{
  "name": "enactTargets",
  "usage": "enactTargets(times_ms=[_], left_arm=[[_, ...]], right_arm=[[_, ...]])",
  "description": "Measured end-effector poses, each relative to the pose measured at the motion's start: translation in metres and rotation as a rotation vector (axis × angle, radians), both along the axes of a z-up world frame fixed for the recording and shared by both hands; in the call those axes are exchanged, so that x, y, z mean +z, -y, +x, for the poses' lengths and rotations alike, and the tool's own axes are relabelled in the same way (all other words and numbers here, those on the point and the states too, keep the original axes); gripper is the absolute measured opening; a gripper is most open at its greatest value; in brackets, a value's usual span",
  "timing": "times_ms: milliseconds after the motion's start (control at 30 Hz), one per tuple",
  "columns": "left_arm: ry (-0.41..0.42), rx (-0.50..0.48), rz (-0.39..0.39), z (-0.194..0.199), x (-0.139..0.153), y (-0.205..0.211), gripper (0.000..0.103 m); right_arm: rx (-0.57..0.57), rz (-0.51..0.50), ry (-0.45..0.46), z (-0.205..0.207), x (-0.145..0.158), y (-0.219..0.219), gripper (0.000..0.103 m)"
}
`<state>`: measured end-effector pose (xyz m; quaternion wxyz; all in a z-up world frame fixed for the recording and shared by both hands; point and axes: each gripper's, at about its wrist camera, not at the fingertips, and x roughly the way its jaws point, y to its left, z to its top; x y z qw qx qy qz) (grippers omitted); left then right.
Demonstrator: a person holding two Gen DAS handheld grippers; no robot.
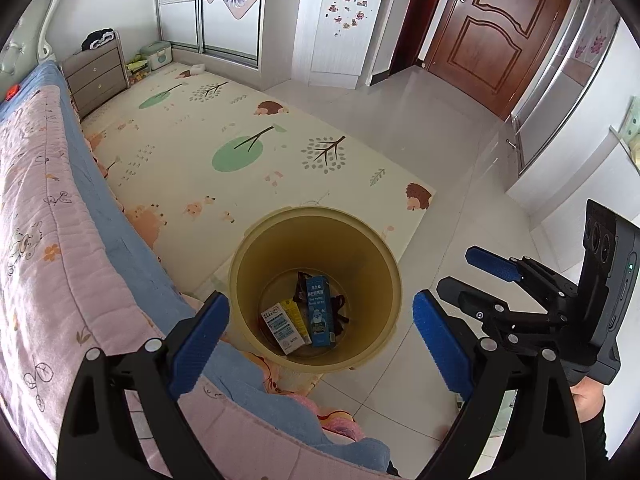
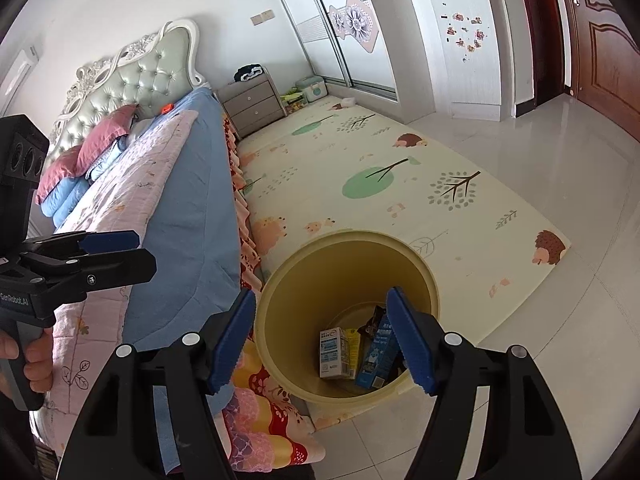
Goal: Collect trash
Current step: 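Move both empty tools back over the bed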
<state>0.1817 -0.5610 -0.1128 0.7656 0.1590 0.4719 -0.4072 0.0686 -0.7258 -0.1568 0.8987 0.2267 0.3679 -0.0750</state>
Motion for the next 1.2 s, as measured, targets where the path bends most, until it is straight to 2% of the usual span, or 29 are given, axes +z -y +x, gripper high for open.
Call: enactTargets(times_ms=[233, 500, 800, 1200], left_arm=[[0.037, 0.031, -0.022, -0.011, 0.016, -0.034, 0.093], [0.12, 0.119, -0.016, -0.01, 0.042, -0.111, 0.093], [0.187, 0.298, -0.027, 0.0, 0.067, -0.23, 0.093], [0.209, 0.543, -0.039, 0.007, 0.077, -0.389, 0.093]], right_arm=[[0.017, -0.003, 0.032, -0.005, 0.02, -0.018, 0.067], [0.128, -0.038, 0.095, 0.007, 0.056, -0.071, 0.067], [0.312, -0.052, 0.143, 0.042, 0.087, -0.167, 0.067], [0.571, -0.04, 0.158, 0.083, 0.099, -0.317, 0.067]])
